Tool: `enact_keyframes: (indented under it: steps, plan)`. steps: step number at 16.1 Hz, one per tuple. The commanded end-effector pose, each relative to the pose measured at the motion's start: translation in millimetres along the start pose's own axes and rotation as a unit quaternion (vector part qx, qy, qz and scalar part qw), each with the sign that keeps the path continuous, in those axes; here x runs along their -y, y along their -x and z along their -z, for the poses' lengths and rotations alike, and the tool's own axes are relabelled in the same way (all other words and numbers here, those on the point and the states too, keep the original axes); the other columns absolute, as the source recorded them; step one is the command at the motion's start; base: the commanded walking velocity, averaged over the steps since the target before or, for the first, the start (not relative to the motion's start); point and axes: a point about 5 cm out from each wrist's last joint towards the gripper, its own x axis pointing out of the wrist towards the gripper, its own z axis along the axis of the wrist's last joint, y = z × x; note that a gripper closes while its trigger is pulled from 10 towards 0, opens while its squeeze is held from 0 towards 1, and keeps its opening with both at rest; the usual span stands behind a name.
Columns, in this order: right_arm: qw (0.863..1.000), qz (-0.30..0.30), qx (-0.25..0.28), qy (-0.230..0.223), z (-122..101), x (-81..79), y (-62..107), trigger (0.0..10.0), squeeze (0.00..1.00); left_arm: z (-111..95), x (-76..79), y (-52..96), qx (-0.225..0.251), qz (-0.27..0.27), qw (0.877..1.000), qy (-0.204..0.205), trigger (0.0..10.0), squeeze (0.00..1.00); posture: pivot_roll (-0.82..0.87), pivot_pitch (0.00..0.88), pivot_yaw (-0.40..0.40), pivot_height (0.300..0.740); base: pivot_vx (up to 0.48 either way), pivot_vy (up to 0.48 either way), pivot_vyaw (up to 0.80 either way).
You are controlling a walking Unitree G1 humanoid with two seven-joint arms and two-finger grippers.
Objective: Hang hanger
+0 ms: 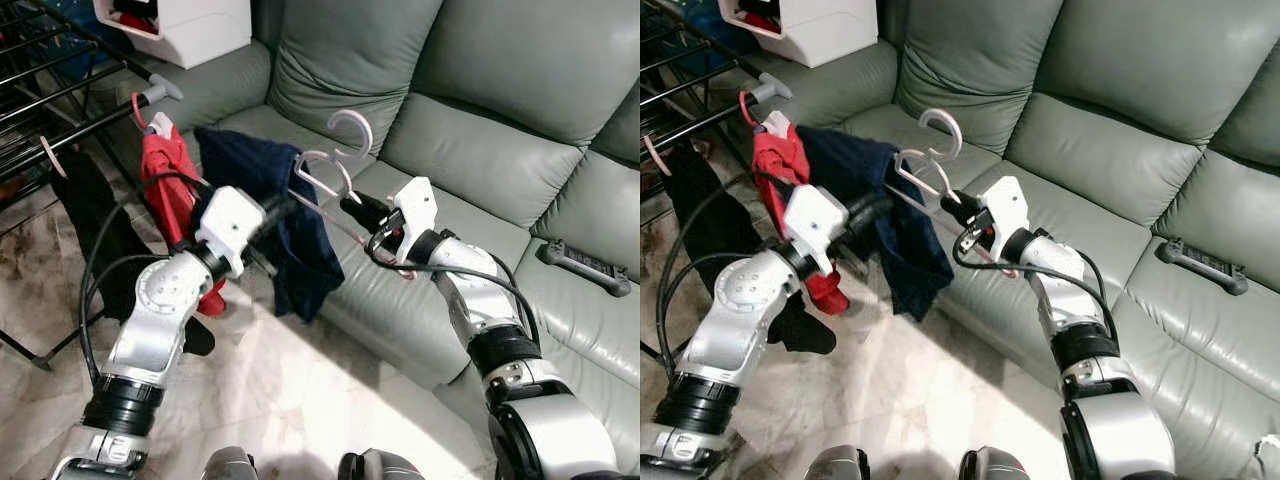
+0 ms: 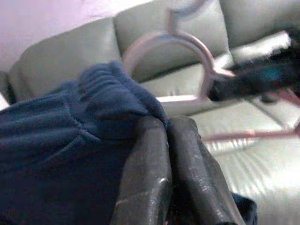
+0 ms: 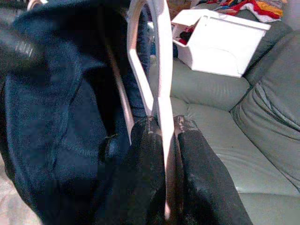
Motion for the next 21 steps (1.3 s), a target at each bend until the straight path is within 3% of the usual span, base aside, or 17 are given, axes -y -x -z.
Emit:
enact_keyframes:
  steps: [1, 2, 3, 4, 7, 9, 13, 14, 15, 18, 21]
  plan:
    - [0.999, 0.004, 0.053, -0.009, -25.3, 0.2, -15.7, 10.0, 0.00, -4.0, 27.1, -10.9, 0.017, 0.071, 0.997, -0.029, 1.8, 0.00, -0.03, 0.051, -0.024, 0.740, 0.000, 0.000, 0.00]
    - [0.998, -0.007, 0.054, -0.013, -25.1, -3.0, -17.0, 10.0, 0.00, -4.1, 27.4, -12.6, 0.018, 0.072, 0.996, -0.039, 1.1, 0.00, -0.03, 0.050, -0.023, 0.740, 0.000, 0.000, 0.00]
    - [0.998, -0.021, 0.053, -0.017, -24.3, -6.9, -18.0, 10.0, 0.00, -4.4, 27.7, -14.2, 0.019, 0.075, 0.996, -0.050, 1.0, 0.00, -0.03, 0.050, -0.023, 0.740, 0.000, 0.000, 0.00]
    - [0.998, -0.036, 0.043, -0.019, -20.3, -11.9, -18.7, 10.0, 0.00, -7.6, 26.9, -17.4, 0.027, 0.073, 0.995, -0.054, 0.0, 0.00, -0.03, 0.050, -0.023, 0.740, 0.000, 0.000, 0.00]
    - [0.998, -0.048, 0.035, -0.021, -16.6, -19.1, -21.5, 10.0, 0.00, -11.8, 33.1, -20.0, 0.040, 0.094, 0.993, -0.060, 0.0, 0.00, -0.03, 0.051, -0.020, 0.740, 0.000, 0.000, 0.00]
    - [0.999, -0.048, 0.008, 0.007, -11.2, -22.0, -24.5, 10.0, 0.00, -14.6, 41.8, -18.6, 0.058, 0.112, 0.991, -0.047, 0.0, 0.00, -0.03, 0.051, -0.020, 0.740, 0.000, 0.000, 0.00]
    - [0.999, -0.013, 0.039, 0.004, -21.6, -14.8, -27.8, 10.0, 0.00, -2.2, 52.2, -9.4, 0.022, 0.162, 0.985, -0.045, 0.0, 0.00, -0.03, 0.054, -0.021, 0.740, 0.000, 0.000, 0.00]
    - [0.999, -0.002, 0.055, -0.001, -26.8, -11.0, -27.6, 10.0, 0.00, 6.7, 52.6, -4.9, -0.004, 0.176, 0.983, -0.047, 4.3, 0.00, -0.02, 0.054, -0.021, 0.740, 0.000, 0.000, 0.00]
    - [0.998, 0.006, 0.067, -0.001, -30.9, -8.0, -26.3, 10.0, 0.00, 15.0, 50.5, -1.1, -0.029, 0.184, 0.981, -0.046, 10.0, 0.97, -0.03, 0.053, -0.021, 0.740, 0.000, 0.000, 0.00]
    - [0.996, 0.009, 0.085, 0.007, -35.4, -6.6, -20.8, 10.0, 0.00, 27.8, 43.1, 4.0, -0.061, 0.185, 0.979, -0.062, 10.0, 1.00, -0.02, 0.053, -0.022, 0.740, 0.000, 0.000, 0.00]
    - [0.995, -0.028, 0.090, 0.026, -36.3, -11.5, -10.3, 10.0, 0.00, 26.8, 35.6, 4.2, -0.060, 0.167, 0.983, -0.056, 10.0, 1.00, -0.03, 0.052, -0.023, 0.740, 0.000, 0.000, 0.00]
